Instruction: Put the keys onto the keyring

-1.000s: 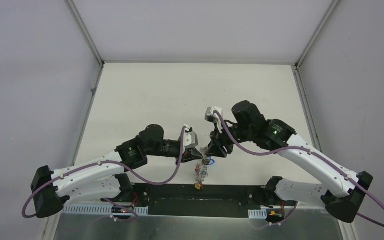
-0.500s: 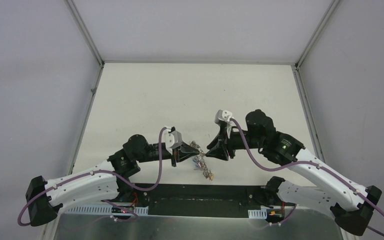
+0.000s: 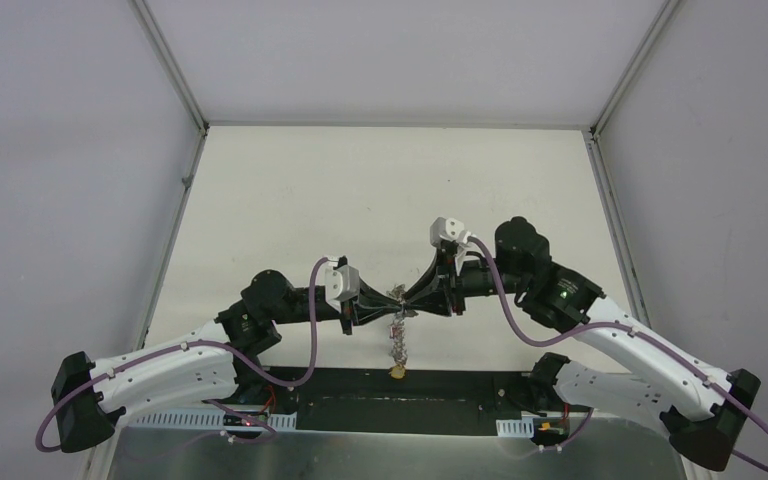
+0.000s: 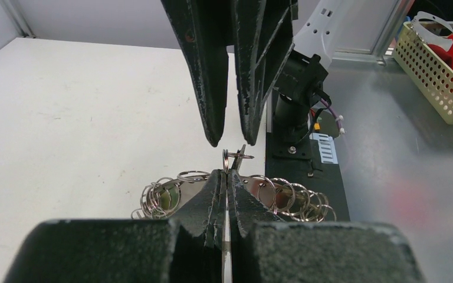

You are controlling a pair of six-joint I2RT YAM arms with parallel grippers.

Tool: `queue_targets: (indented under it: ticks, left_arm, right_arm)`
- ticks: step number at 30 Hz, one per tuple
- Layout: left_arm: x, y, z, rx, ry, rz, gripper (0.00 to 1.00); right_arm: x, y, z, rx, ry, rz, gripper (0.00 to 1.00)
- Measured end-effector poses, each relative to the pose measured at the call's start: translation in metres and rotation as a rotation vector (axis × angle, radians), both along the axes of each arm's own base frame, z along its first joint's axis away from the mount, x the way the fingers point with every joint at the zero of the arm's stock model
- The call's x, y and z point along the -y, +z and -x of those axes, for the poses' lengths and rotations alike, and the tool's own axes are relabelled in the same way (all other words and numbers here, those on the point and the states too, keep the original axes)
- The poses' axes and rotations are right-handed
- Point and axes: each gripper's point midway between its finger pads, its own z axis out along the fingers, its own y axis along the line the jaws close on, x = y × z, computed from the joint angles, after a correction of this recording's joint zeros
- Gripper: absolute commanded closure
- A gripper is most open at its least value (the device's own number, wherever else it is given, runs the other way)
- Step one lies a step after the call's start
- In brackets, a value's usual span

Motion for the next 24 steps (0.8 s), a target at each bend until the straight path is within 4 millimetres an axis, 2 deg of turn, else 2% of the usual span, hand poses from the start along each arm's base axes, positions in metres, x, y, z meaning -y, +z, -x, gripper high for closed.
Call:
queue_targets:
  ticks: [9, 13, 20, 24]
  left_arm:
    - [0.0, 0.0, 0.003, 0.003, -0.018, -0.002, 1.0]
    - [0.0, -0.001, 0.003, 0.006, -0.019, -0.003, 1.0]
    - [0.0, 0.0, 0.006, 0.009, -0.032, -0.003, 1.0]
    - [0.0, -0.001, 0.007, 0.008, -0.034, -0.005, 1.0]
  right_arm:
    - [-0.002, -0.019, 0.003, -0.036, 0.025, 0.029, 0.78]
    - [-0.002, -0.027, 0.003, -0.049, 0.026, 0.044, 0.82]
    - [-0.002, -0.032, 0.002, -0.053, 0.025, 0.054, 1.0]
    - [-0.002, -0.033, 0.002, -0.049, 0.026, 0.054, 1.0]
